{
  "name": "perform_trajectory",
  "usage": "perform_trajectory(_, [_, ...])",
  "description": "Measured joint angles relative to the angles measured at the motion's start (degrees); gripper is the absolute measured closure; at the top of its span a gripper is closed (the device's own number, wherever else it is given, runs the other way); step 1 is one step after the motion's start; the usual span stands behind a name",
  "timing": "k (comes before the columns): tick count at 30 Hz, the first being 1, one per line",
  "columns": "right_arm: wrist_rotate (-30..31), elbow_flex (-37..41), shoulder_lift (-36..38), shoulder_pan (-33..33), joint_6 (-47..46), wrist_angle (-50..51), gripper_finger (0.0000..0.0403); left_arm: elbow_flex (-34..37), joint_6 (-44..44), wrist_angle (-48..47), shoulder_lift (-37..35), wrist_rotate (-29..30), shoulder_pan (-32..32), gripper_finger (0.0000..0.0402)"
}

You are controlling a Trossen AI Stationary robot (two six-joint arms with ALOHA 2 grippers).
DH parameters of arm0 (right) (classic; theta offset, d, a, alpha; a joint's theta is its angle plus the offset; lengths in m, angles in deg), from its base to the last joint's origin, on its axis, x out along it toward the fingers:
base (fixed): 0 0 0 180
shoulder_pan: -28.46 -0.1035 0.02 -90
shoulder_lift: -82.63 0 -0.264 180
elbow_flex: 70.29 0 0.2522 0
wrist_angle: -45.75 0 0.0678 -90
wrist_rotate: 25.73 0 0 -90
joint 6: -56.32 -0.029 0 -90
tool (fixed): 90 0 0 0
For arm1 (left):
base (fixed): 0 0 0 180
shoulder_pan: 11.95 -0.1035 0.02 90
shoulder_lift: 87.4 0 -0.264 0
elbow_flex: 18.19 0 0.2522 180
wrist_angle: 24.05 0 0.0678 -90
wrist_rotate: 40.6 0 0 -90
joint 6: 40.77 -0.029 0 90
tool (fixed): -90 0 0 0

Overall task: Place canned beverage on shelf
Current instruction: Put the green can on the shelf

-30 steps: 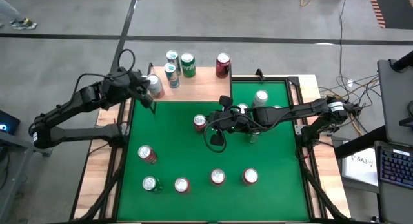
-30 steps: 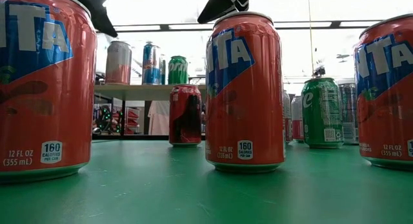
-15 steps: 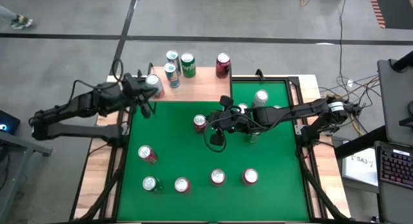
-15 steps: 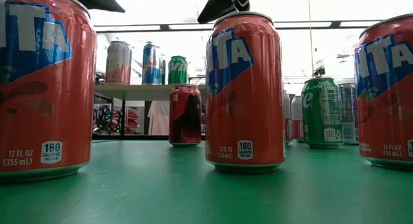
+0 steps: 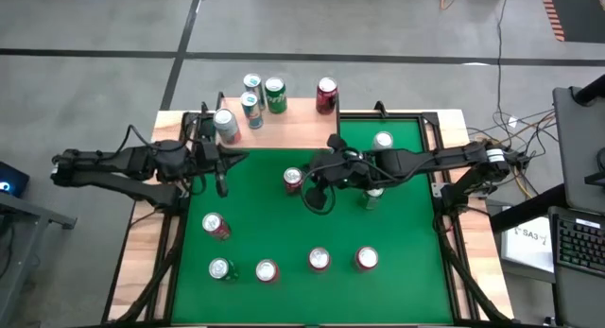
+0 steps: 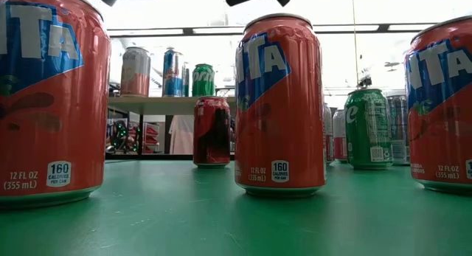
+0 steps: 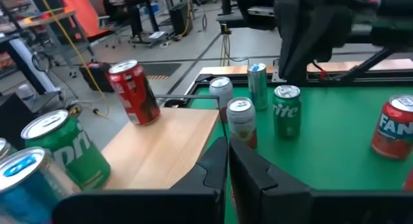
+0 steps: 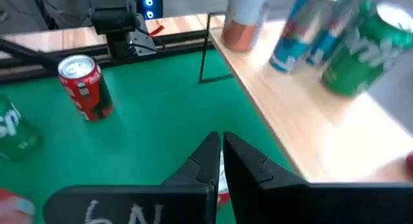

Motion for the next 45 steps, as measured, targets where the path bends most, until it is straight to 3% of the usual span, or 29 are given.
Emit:
perform_trajectory(11, [-17.12, -3.77, -1.12, 1.74, -24.89, 21.15, 0.039, 0.0, -3.96, 2.15, 0.93, -0.02, 0.5, 0.0402])
perform_trajectory(16, [-24.17, -3.79, -1.14, 2.23, -32.28, 35.83, 0.039, 0.0, -4.81, 2.23, 0.93, -0.02, 0.5, 0.0402])
perform_trajectory(23, [-24.68, -3.79, -0.45, 2.49, -39.66, 57.81, 0.039, 0.0, -7.22, 4.58, 0.93, -0.02, 0.5, 0.0402])
perform_trajectory(36, [-24.7, -0.84, 2.0, 2.92, -38.87, 58.19, 0.039, 0.0, -7.22, 4.91, 1.35, -0.04, 0.5, 0.0402])
perform_trajectory(45, [-24.38, 5.95, 6.61, 9.1, -34.43, 58.09, 0.039, 0.0, -7.22, 4.89, 2.16, -0.04, 0.5, 0.0402])
